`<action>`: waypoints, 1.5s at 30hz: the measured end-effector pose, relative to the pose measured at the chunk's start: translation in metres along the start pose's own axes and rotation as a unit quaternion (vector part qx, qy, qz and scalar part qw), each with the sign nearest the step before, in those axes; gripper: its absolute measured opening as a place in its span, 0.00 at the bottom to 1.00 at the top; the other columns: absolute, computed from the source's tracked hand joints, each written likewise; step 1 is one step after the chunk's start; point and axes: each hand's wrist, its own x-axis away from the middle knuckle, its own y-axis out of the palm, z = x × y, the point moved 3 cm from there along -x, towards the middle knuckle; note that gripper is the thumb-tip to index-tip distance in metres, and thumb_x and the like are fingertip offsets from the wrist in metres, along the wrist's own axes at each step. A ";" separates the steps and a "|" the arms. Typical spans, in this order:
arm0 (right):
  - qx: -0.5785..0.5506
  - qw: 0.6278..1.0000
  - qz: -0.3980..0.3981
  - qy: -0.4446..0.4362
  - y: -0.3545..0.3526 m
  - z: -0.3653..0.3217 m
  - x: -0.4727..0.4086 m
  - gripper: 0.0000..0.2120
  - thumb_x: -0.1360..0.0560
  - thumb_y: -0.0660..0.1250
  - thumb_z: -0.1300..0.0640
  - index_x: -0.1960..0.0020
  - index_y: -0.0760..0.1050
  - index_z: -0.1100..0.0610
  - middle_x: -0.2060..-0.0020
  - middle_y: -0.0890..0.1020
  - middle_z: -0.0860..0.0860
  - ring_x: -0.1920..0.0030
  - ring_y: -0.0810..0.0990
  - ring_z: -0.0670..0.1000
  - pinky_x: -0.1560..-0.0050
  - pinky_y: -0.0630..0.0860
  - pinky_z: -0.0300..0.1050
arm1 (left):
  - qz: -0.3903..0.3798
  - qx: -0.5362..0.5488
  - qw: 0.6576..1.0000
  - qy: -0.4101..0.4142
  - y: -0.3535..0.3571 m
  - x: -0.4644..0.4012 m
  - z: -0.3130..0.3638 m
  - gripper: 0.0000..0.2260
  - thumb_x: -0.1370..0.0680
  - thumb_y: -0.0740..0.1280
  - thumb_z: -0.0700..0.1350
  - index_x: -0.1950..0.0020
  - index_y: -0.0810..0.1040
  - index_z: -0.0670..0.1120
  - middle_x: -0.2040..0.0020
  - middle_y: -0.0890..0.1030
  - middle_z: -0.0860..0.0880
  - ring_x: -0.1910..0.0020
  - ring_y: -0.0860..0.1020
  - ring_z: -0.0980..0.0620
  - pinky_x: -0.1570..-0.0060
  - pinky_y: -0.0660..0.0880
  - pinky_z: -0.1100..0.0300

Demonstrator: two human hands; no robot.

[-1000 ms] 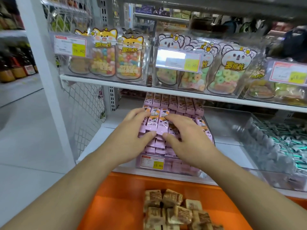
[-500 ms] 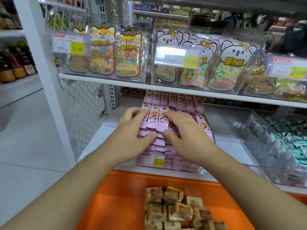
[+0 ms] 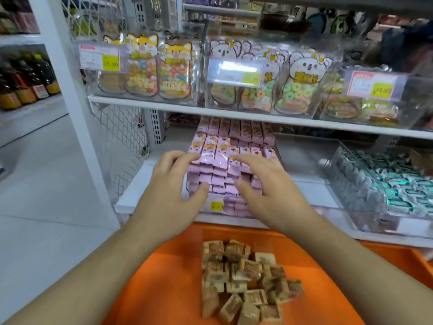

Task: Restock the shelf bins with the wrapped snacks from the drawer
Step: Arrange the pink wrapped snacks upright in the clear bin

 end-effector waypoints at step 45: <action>-0.035 0.676 -0.702 0.220 0.198 0.200 0.286 0.23 0.27 0.79 0.59 0.34 0.80 0.48 0.45 0.82 0.47 0.46 0.83 0.53 0.50 0.80 0.47 | -0.759 -0.022 0.639 -0.125 0.290 0.280 -0.076 0.27 0.25 0.78 0.48 0.27 0.75 0.50 0.34 0.79 0.51 0.40 0.79 0.51 0.45 0.76 0.60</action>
